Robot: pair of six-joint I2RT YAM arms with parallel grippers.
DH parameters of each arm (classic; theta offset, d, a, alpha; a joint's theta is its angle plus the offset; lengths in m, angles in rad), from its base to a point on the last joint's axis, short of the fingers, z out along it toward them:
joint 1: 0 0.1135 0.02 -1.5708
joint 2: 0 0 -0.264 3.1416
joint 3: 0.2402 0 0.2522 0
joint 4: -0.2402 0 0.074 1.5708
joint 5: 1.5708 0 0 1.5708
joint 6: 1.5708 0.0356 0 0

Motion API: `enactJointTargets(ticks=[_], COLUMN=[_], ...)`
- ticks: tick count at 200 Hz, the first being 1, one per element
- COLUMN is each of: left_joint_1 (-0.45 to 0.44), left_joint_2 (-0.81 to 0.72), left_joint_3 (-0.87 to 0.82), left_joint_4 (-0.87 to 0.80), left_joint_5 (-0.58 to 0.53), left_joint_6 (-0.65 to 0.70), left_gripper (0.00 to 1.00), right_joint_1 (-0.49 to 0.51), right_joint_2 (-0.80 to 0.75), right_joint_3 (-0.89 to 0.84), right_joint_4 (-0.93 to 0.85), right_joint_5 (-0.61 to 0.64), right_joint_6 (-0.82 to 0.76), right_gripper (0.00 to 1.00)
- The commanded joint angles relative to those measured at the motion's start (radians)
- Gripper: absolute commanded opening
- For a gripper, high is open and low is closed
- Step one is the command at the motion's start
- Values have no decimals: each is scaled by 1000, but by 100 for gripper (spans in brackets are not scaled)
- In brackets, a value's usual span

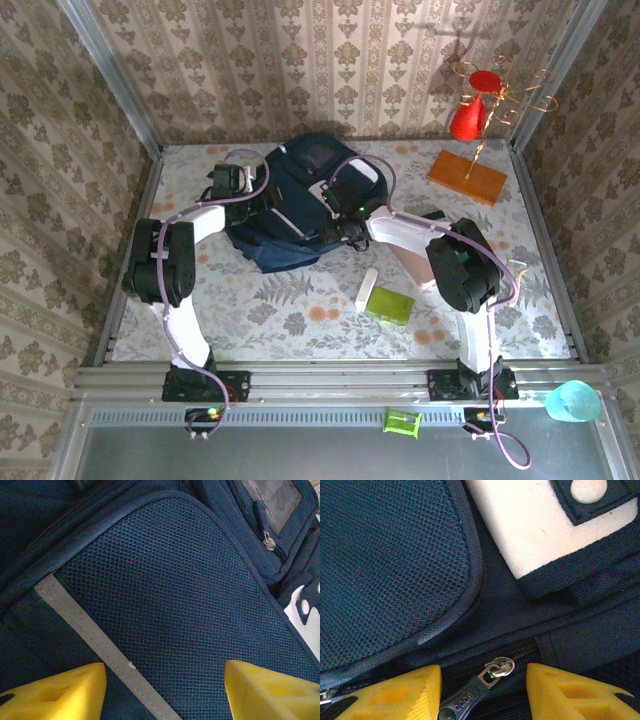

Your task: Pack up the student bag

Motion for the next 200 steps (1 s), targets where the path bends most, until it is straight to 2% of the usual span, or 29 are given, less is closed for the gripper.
enactJointTargets(ticks=[1,28,62,108,145,200], left_joint_1=[-5,-3,0,2,0,-21], left_joint_2=[-16,-7,-4,6,17,37], left_joint_3=[-21,-4,14,17,6,-67], left_joint_4=[-24,-39,-58,-57,-42,61], left_joint_5=[6,-11,-30,-31,-30,-29], left_joint_6=[23,37,57,65,52,-20], left_gripper=[64,64,64,64,64,63], right_joint_1=[19,18,18,18,21,71], right_joint_2=[40,25,-7,-54,-113,-79], right_joint_3=[7,7,8,9,1,82], right_joint_4=[-97,-105,-98,-95,-71,-112], right_joint_5=[113,123,115,59,-65,-199], right_joint_6=[21,24,31,20,-24,-48], right_gripper=[46,31,17,12,10,6])
